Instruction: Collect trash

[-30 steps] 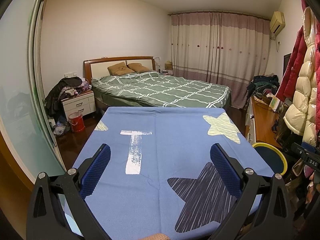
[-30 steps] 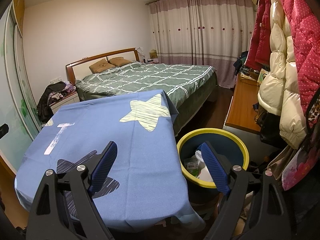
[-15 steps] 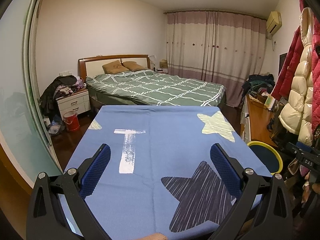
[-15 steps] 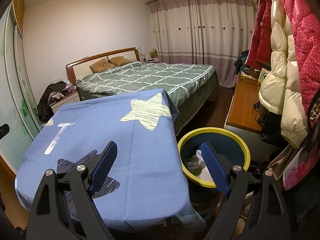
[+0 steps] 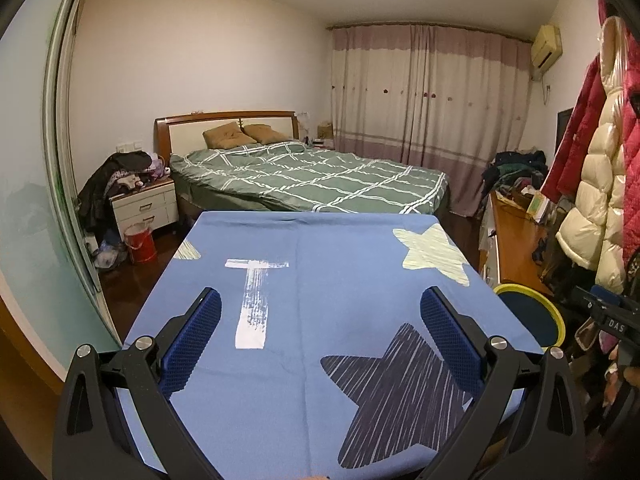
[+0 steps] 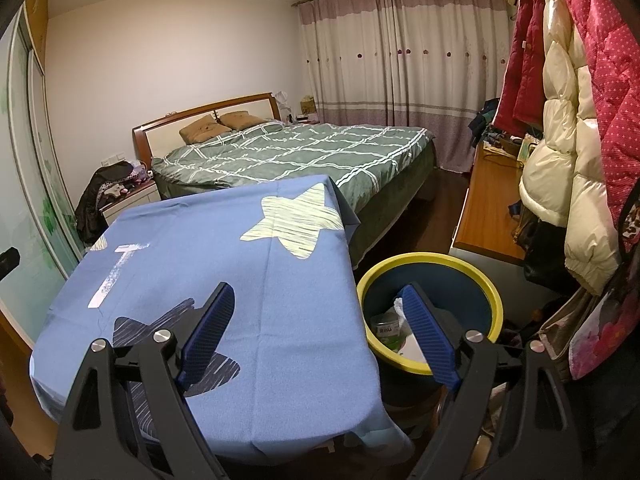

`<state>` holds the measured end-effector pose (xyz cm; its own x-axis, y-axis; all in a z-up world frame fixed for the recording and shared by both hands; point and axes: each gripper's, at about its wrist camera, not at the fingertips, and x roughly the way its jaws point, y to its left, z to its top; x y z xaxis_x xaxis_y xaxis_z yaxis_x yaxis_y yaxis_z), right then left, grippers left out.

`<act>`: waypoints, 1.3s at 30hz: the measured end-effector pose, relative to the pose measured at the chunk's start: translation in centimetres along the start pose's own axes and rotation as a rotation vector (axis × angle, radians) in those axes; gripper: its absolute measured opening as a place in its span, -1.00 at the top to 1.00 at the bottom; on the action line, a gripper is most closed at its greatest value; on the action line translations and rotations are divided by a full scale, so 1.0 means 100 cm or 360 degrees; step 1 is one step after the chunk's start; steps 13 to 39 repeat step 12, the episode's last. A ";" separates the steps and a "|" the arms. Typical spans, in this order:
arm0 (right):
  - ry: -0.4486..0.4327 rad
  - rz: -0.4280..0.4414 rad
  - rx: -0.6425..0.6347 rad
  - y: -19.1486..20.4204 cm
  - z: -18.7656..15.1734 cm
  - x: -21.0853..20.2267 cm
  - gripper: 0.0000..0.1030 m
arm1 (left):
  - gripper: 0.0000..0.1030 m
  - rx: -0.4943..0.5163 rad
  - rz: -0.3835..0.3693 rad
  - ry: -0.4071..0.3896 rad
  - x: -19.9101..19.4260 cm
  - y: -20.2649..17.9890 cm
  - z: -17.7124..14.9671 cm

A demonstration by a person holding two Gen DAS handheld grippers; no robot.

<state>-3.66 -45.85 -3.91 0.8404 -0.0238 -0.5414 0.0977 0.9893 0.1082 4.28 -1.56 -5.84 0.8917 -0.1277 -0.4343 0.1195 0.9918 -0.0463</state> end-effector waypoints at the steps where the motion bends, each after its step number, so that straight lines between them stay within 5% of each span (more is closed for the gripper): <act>1: 0.0002 0.0001 0.0001 0.000 -0.001 0.001 -0.58 | -0.91 -0.0002 -0.0011 0.0008 0.001 0.000 0.000; 7: 0.0020 0.0016 -0.0013 0.002 0.004 0.015 -0.64 | -0.91 -0.0023 -0.0046 0.0135 0.035 0.009 0.005; 12: 0.0129 0.0061 -0.0114 0.025 0.026 0.072 -0.68 | -0.91 -0.0063 0.0068 0.0350 0.124 0.039 0.011; 39: 0.0129 0.0061 -0.0114 0.025 0.026 0.072 -0.68 | -0.91 -0.0063 0.0068 0.0350 0.124 0.039 0.011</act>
